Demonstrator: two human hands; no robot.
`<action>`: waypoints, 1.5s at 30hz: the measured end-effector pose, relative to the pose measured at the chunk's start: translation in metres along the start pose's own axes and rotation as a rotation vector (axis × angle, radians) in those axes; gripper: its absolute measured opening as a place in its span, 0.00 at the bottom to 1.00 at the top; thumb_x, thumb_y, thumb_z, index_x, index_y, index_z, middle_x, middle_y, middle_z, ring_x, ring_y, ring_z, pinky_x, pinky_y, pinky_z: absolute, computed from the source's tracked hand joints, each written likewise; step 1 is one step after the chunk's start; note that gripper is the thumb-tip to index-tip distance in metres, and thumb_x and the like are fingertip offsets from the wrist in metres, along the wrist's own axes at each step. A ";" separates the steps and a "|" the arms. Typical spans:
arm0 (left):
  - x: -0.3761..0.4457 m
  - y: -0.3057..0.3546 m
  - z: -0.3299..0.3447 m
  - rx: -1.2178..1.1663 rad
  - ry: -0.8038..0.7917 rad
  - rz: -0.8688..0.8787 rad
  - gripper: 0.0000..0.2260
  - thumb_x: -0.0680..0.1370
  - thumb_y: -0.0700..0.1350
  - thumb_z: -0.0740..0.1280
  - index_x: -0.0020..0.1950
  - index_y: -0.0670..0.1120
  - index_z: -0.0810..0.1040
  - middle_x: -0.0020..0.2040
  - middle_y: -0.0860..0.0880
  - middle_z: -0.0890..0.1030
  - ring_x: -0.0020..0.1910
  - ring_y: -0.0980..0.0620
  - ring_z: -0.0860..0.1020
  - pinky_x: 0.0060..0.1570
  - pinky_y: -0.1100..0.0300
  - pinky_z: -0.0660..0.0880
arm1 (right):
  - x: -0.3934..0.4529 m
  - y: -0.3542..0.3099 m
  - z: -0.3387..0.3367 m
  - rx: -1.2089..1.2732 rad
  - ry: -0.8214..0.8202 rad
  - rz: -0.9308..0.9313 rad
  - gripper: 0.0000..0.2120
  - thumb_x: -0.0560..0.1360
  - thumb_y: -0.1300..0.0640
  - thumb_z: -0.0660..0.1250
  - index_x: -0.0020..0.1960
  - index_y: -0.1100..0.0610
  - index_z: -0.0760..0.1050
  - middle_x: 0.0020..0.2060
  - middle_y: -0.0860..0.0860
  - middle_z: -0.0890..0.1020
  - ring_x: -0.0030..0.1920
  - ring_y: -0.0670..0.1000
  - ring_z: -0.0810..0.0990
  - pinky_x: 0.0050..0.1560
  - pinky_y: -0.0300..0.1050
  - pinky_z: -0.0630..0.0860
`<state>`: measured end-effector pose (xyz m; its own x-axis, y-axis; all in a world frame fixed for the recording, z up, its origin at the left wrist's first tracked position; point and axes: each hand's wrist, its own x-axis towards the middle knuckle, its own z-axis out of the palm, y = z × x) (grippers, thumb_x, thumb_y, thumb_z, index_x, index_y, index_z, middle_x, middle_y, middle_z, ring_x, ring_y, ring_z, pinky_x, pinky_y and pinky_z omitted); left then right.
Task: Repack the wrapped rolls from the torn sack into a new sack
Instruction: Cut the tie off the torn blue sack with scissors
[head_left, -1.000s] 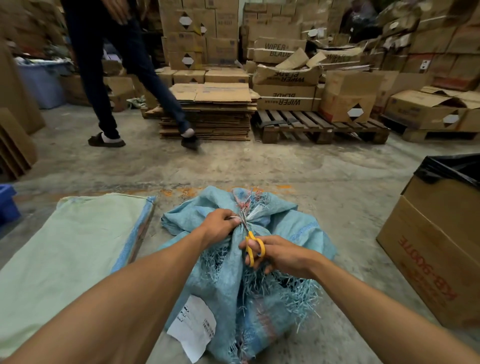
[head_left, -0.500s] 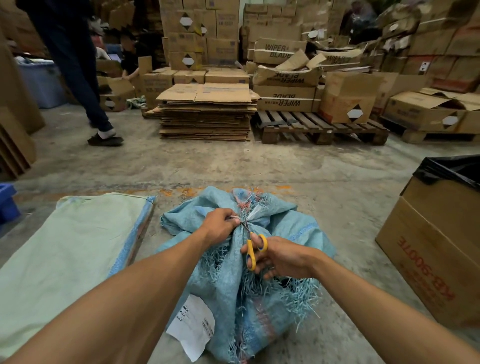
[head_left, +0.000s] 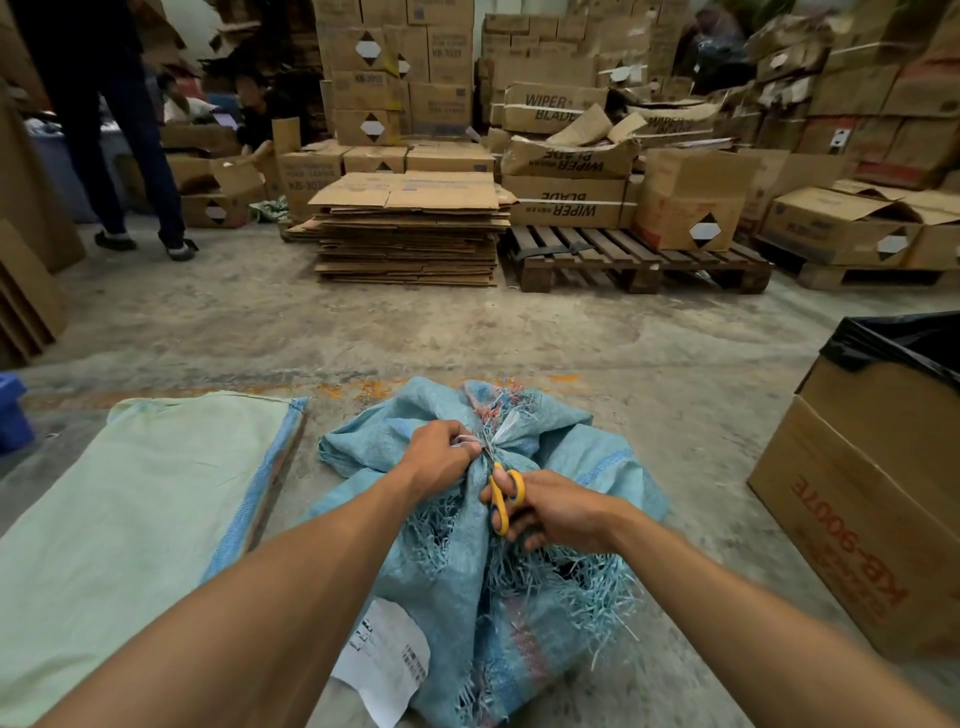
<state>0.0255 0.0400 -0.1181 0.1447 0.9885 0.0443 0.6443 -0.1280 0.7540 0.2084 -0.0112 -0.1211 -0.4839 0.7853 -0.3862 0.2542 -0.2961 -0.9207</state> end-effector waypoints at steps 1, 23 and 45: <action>-0.001 0.001 0.001 0.020 0.002 0.001 0.08 0.79 0.45 0.65 0.46 0.41 0.77 0.42 0.46 0.79 0.43 0.49 0.75 0.37 0.61 0.67 | 0.001 0.001 0.000 -0.002 0.009 -0.002 0.24 0.78 0.36 0.60 0.57 0.56 0.75 0.41 0.51 0.81 0.39 0.49 0.77 0.38 0.41 0.71; -0.002 0.000 0.006 -0.205 0.092 -0.124 0.07 0.76 0.47 0.71 0.46 0.44 0.84 0.43 0.46 0.84 0.44 0.50 0.79 0.42 0.61 0.73 | 0.006 -0.003 0.007 0.029 0.039 -0.050 0.21 0.80 0.39 0.58 0.54 0.57 0.73 0.38 0.51 0.80 0.35 0.48 0.76 0.34 0.40 0.68; -0.007 -0.010 0.012 -0.296 0.041 -0.125 0.05 0.76 0.44 0.70 0.40 0.46 0.82 0.34 0.52 0.80 0.37 0.55 0.76 0.37 0.62 0.71 | 0.009 0.001 0.003 0.038 0.000 -0.026 0.29 0.71 0.32 0.62 0.54 0.56 0.72 0.37 0.50 0.79 0.32 0.47 0.74 0.32 0.38 0.67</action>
<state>0.0271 0.0331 -0.1338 0.0438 0.9983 -0.0382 0.4082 0.0170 0.9127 0.2018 -0.0061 -0.1261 -0.4899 0.7930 -0.3622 0.2092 -0.2964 -0.9319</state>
